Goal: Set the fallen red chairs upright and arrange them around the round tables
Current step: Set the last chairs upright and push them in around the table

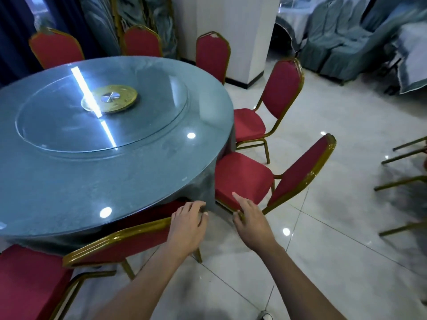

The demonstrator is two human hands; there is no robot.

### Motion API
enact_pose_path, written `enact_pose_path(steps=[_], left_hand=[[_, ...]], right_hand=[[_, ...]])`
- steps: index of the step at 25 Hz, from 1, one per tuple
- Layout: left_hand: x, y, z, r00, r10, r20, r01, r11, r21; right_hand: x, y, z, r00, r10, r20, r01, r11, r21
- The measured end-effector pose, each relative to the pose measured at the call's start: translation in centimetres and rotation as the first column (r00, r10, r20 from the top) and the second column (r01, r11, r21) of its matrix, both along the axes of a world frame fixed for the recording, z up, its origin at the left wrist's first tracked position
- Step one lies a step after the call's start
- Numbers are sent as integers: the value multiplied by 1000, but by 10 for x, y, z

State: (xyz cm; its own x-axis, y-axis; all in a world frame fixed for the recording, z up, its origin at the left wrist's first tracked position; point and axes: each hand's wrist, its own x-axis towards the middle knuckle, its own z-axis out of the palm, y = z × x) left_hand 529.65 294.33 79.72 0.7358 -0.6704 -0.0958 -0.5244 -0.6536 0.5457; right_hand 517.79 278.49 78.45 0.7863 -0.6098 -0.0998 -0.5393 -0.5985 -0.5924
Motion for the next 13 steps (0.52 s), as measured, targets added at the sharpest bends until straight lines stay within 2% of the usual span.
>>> enact_pose_path(steps=[9, 13], left_hand=[[-112, -202, 9, 996, -91, -5, 89, 990, -113], [-143, -272, 4, 993, -111, -37, 106, 989, -103]], right_hand=[[-105, -207, 17, 991, -123, 56, 126, 991, -44], [-130, -282, 18, 986, -150, 71, 155, 986, -59]])
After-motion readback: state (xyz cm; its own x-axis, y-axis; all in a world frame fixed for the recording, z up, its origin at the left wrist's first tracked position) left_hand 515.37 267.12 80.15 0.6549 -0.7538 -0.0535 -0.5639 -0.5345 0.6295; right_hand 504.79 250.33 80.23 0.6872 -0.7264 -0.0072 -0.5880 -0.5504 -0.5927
